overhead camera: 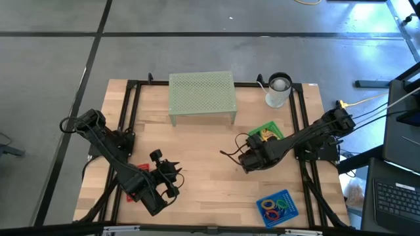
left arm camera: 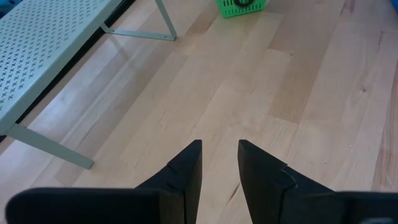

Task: Pick & Place Office Desk Supplies
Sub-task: Put the green bin on the shelf

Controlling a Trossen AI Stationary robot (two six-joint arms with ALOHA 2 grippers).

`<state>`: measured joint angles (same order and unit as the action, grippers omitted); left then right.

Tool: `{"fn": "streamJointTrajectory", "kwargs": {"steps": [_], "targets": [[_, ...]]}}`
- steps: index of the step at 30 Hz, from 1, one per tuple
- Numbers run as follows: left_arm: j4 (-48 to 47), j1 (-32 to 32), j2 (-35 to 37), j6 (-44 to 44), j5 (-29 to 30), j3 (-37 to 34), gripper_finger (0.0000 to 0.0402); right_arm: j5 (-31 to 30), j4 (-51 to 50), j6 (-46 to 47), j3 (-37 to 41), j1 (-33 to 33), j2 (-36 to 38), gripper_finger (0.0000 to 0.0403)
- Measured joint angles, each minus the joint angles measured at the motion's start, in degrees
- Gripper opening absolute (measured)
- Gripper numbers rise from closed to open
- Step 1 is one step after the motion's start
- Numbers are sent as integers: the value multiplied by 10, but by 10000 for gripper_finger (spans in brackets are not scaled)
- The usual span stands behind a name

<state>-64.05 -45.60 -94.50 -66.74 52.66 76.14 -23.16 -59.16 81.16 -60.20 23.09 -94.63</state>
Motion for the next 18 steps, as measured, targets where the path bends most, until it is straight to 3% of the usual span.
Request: {"fn": "streamJointTrajectory", "kwargs": {"steps": [14,18], "targets": [[0,0,0,0,0,0,97,-4,-5,-26,0,0,-55,175],[0,0,0,0,1,0,97,-4,-5,-36,0,0,-55,150]]}}
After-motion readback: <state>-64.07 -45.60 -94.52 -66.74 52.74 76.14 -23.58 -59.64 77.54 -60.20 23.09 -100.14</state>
